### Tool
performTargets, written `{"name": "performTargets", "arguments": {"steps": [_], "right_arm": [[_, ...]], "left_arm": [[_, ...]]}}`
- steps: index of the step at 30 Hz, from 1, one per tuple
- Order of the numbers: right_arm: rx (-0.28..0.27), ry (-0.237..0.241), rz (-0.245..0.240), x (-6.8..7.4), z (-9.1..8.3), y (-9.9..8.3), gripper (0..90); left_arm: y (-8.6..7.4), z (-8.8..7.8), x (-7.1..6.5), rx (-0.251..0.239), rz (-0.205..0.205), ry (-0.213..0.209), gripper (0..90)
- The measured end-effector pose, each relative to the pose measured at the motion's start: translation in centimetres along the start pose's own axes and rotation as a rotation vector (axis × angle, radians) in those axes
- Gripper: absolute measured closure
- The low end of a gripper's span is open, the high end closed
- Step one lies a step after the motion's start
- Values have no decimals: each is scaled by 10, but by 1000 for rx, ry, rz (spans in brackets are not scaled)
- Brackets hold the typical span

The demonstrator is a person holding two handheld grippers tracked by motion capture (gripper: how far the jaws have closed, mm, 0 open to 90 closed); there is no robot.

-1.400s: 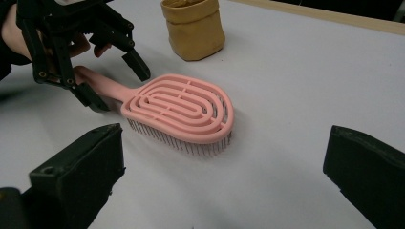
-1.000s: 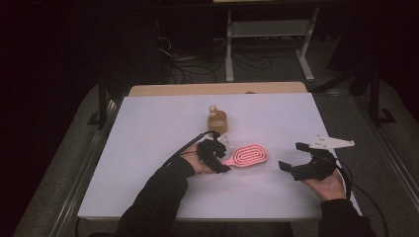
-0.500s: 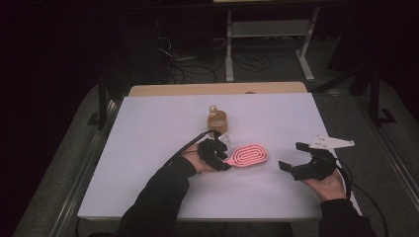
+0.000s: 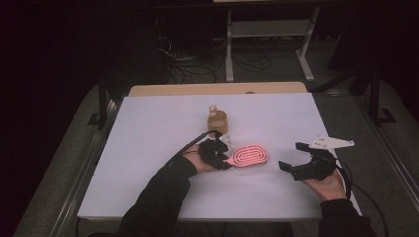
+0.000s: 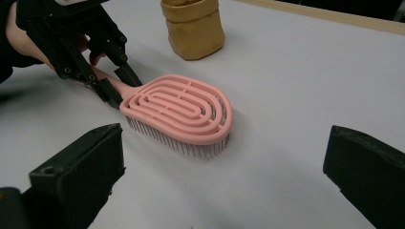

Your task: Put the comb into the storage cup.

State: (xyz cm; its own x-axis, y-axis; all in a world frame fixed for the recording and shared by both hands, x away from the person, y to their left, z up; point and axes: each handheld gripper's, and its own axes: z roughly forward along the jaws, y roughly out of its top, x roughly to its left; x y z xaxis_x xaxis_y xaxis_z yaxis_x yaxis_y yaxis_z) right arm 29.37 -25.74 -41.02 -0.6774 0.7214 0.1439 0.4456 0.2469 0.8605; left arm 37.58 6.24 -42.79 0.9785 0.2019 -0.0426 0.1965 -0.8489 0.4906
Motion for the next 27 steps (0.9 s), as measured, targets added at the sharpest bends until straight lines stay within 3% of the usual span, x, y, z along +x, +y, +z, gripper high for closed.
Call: {"name": "performTargets", "arguments": {"steps": [8,15,21,27], "right_arm": [[1,-1,-1,0,0,0,0],[1,-1,-1,0,0,0,0],[1,-1,-1,0,0,0,0],[2,-2,-2,0,0,0,0]], "left_arm": [[2,0,0,17,11,-9,694],[6,0,-5,44,27,22,696],[6,-3,-3,32,6,15,697],[5,-8,-5,26,23,55,697]]}}
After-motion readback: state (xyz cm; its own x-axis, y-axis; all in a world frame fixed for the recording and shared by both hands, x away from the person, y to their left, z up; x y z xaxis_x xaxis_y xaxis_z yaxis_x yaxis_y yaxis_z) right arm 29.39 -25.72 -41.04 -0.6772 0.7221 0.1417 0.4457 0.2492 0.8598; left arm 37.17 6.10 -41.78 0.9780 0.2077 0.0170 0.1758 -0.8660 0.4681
